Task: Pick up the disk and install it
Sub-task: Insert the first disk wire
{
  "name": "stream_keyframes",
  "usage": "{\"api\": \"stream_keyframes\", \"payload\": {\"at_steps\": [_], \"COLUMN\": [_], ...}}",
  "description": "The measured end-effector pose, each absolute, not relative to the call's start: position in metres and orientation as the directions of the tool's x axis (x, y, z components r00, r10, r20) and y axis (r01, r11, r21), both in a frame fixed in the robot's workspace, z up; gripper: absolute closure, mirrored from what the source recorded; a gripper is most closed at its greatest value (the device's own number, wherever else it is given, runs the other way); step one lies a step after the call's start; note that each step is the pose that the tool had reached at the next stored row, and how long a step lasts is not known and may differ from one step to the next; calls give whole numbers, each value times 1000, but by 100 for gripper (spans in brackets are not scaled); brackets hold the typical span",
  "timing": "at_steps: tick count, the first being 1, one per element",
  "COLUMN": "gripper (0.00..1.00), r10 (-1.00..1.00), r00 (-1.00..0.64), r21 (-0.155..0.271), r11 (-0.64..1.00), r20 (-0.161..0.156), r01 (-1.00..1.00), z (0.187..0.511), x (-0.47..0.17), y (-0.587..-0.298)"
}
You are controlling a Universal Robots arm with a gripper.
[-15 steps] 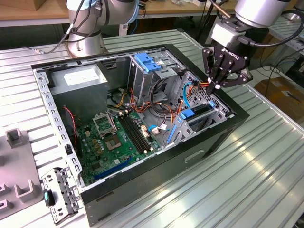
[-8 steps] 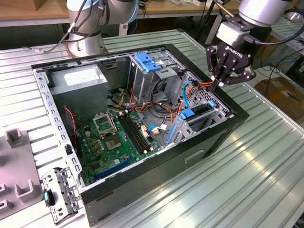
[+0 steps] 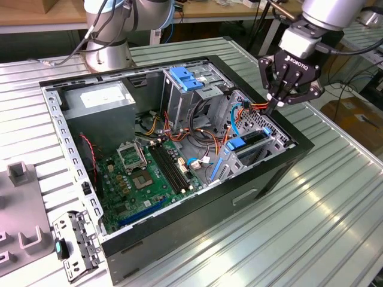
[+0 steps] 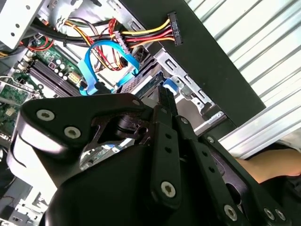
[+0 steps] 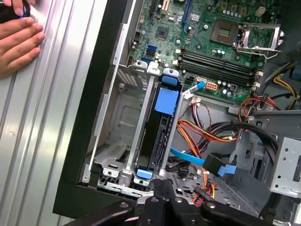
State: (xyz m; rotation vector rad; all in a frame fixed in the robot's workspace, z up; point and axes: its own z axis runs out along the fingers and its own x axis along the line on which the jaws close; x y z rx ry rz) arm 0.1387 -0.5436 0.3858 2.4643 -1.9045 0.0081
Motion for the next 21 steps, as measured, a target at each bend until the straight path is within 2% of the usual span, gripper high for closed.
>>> {"api": "stream_keyframes", "payload": {"at_steps": [21], "gripper": [89], "r10": [-941], "r00": [339], "r21": [19], "r11": [-339], "r20": [19], "r01": [-941], "z": [387], "x": [141], "y": [-543]}}
